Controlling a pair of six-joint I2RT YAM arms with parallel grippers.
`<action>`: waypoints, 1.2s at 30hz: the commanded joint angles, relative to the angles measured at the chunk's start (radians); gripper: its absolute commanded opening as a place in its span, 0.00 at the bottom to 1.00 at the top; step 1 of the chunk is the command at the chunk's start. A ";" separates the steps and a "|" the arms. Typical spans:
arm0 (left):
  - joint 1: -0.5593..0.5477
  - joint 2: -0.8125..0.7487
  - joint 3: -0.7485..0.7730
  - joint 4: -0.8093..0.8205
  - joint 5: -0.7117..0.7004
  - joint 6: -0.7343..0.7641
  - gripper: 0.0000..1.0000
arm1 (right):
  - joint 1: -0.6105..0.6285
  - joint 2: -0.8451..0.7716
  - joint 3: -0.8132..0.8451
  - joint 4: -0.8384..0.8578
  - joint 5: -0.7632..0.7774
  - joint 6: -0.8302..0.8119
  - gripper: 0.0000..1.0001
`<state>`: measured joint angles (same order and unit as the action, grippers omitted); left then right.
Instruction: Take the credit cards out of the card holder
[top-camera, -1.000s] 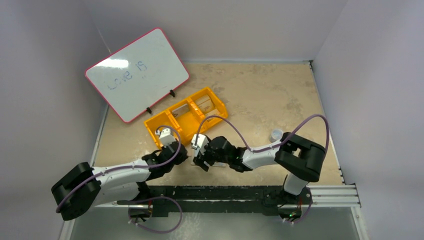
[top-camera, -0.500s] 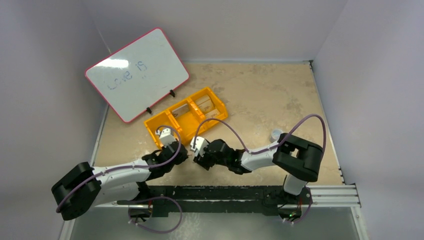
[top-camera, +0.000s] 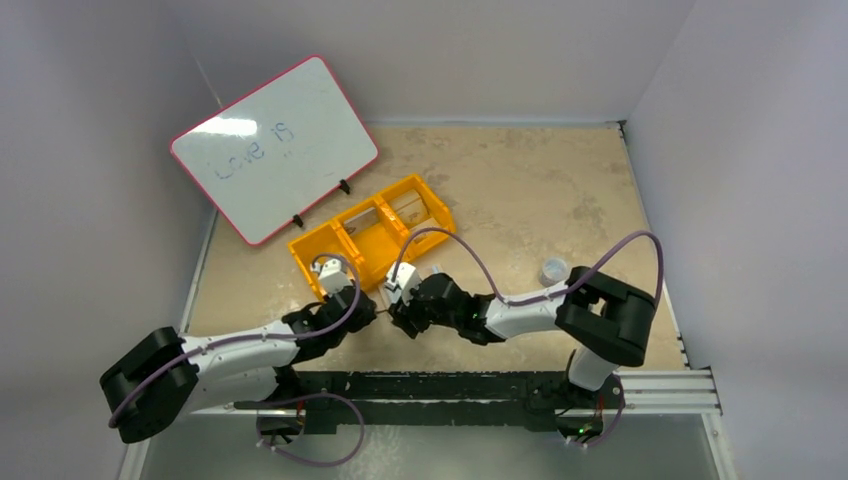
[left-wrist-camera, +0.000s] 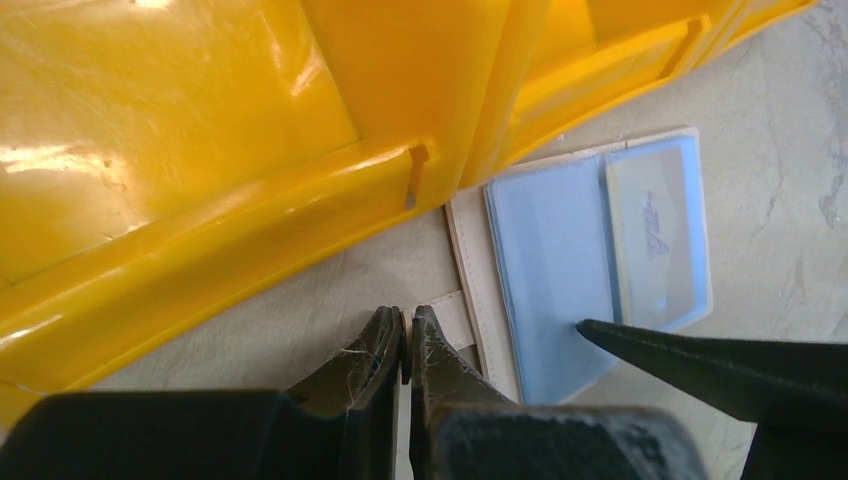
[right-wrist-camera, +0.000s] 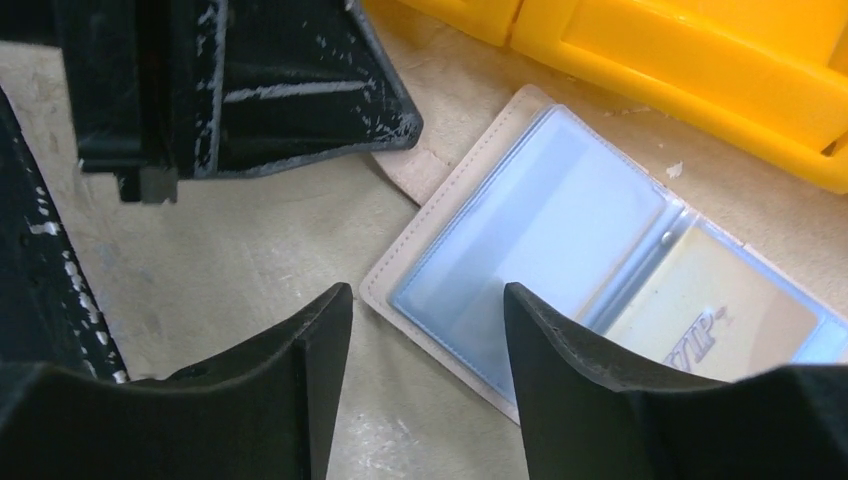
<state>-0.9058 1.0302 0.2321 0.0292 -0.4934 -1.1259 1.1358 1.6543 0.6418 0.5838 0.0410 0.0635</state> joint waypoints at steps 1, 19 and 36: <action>-0.033 -0.004 -0.014 -0.009 0.026 -0.021 0.00 | -0.006 -0.066 0.060 -0.060 0.033 0.180 0.63; -0.071 -0.023 -0.005 -0.036 -0.005 -0.044 0.00 | -0.084 0.091 0.269 -0.365 0.144 0.367 0.64; -0.069 -0.035 -0.005 -0.054 -0.014 -0.046 0.00 | -0.144 0.020 0.243 -0.386 0.133 0.359 0.28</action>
<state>-0.9703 1.0054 0.2310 -0.0086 -0.4938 -1.1675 1.0058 1.7130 0.8860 0.2146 0.1650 0.4255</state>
